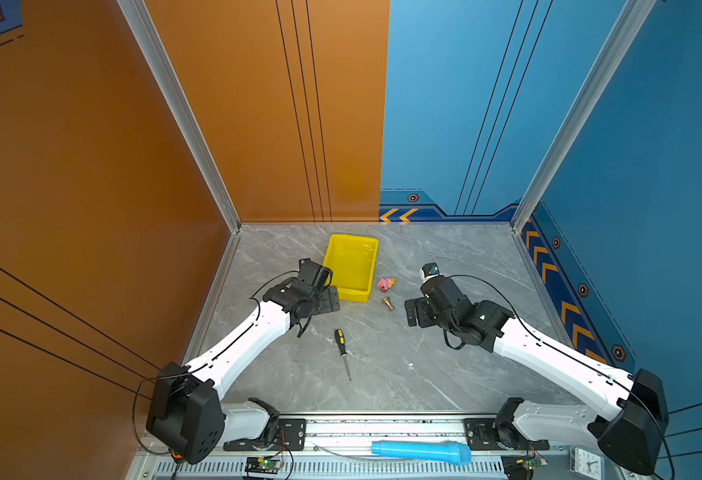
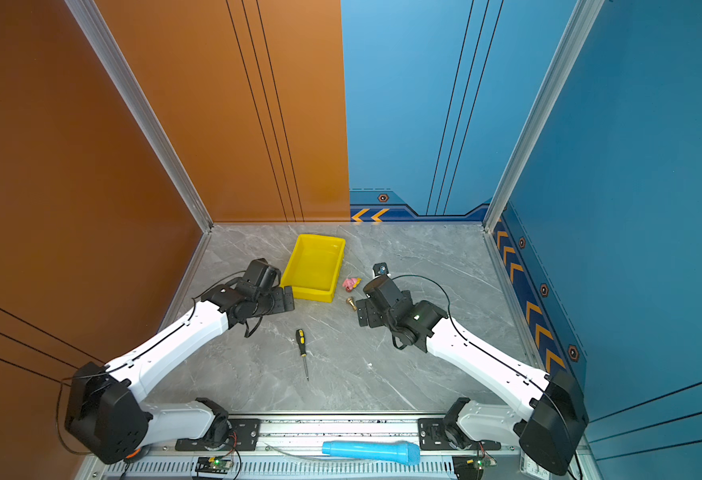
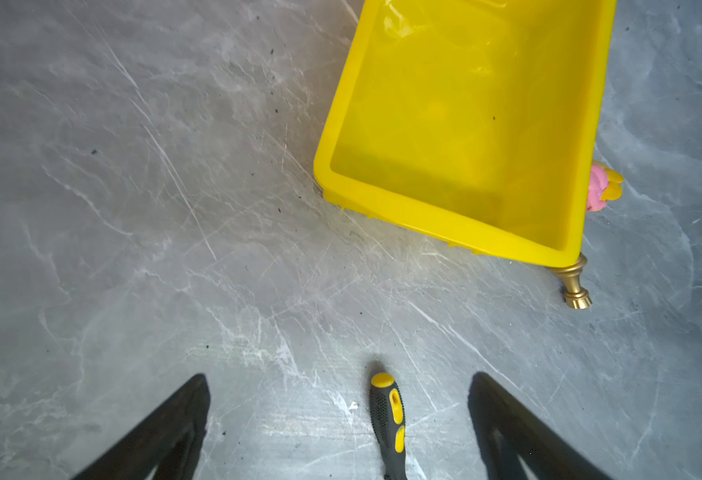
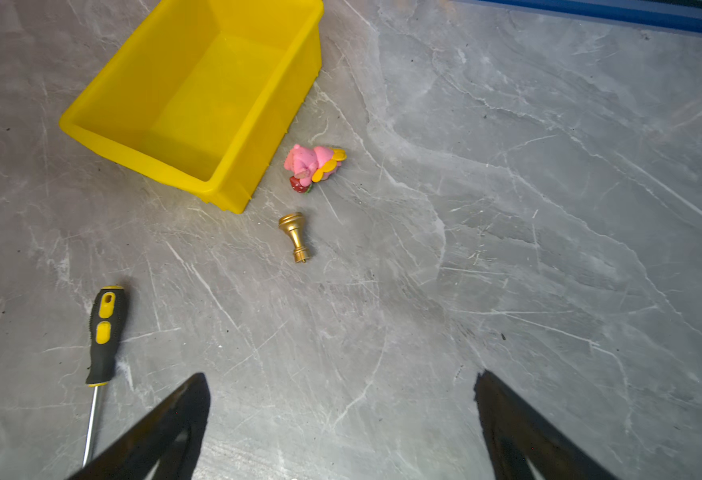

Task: Put the screwdriver in the bin
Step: 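Reach the left gripper down over the screwdriver handle while the right arm lifts forward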

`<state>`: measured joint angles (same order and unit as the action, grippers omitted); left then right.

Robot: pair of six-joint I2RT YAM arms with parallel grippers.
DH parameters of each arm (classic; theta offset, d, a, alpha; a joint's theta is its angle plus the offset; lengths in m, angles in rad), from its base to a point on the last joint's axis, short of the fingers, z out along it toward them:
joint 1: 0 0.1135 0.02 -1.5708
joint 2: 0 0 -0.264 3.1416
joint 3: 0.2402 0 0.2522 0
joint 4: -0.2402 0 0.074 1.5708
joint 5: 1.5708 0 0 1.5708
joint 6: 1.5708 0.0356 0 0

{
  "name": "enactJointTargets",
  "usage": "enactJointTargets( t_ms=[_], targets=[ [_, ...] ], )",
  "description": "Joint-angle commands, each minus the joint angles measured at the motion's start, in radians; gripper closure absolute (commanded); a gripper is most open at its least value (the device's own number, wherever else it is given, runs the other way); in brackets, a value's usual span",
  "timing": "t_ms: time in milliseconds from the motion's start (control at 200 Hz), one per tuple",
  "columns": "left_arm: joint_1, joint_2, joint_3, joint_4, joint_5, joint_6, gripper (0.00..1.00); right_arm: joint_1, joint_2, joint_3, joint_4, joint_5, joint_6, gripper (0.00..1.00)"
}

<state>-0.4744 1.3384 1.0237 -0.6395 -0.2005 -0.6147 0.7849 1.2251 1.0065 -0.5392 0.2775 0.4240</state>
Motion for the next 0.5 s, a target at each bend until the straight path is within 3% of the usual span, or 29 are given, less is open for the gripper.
enactJointTargets(
  t_ms=[0,210,496],
  targets=[
    [-0.016,0.037,0.043,-0.086,0.048,-0.090,0.02,0.020,0.007,0.008,0.033,-0.044,0.003,0.00],
    [-0.057,0.137,0.036,-0.082,0.102,-0.134,0.00,0.035,0.003,-0.011,0.020,-0.014,0.004,0.00],
    [-0.154,0.264,0.052,-0.046,0.083,-0.200,0.13,0.036,-0.028,-0.035,0.011,-0.005,-0.017,0.00]
  ],
)
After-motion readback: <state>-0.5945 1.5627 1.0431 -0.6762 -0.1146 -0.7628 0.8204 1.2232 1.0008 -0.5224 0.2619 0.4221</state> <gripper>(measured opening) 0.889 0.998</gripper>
